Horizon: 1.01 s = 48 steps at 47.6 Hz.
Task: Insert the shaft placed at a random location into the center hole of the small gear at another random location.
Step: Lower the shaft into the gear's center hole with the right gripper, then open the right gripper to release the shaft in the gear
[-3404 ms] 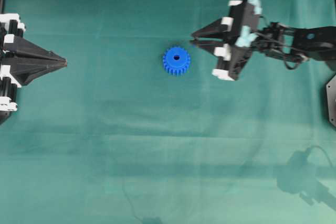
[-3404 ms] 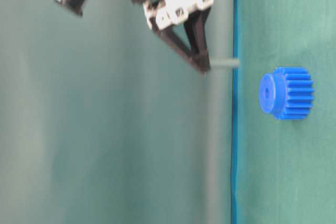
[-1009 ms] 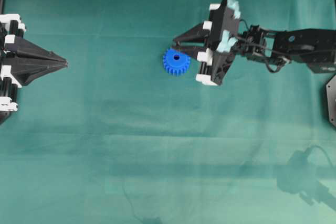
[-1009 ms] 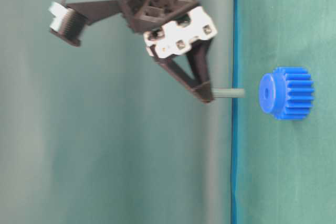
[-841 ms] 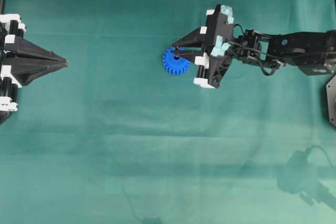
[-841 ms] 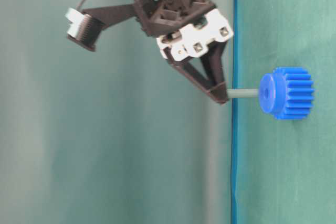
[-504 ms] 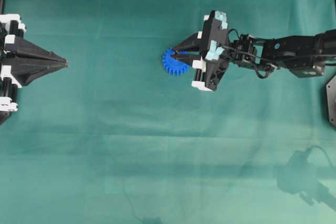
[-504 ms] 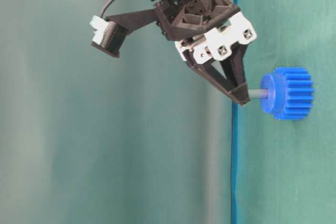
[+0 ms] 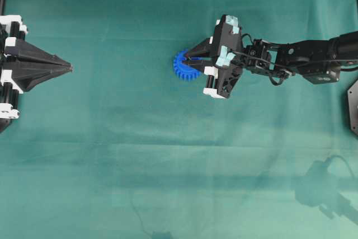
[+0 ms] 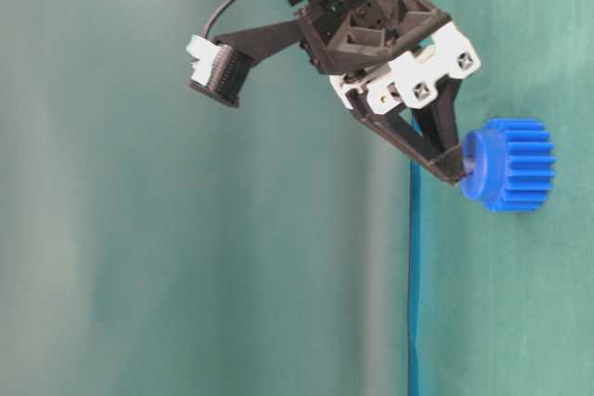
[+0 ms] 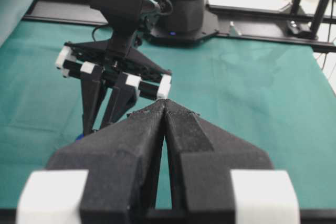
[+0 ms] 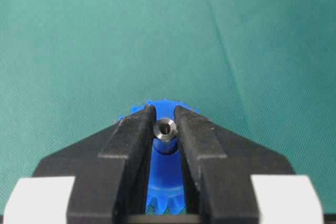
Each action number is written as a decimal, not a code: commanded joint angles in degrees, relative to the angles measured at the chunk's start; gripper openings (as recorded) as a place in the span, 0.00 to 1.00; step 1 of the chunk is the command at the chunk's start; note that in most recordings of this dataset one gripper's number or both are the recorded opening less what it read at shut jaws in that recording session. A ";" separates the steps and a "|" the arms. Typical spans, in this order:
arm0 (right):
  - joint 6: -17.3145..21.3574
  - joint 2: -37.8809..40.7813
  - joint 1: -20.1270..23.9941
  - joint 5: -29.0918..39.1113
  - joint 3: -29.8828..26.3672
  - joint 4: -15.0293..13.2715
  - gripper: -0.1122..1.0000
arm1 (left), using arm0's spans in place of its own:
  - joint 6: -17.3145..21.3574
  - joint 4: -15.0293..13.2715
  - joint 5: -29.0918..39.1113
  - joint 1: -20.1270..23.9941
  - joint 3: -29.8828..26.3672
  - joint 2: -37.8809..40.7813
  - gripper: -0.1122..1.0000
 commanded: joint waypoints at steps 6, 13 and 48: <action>-0.09 -0.26 0.00 -0.79 -0.97 0.00 0.22 | 0.00 -0.18 -0.26 0.00 -0.44 0.44 0.10; -0.09 0.00 0.00 -0.62 -1.05 0.00 0.22 | 0.00 -0.18 -0.18 0.09 -0.44 0.44 0.10; -0.09 0.00 -0.09 -0.35 -1.85 0.09 0.69 | 0.00 -0.18 0.00 0.00 -0.35 0.44 0.10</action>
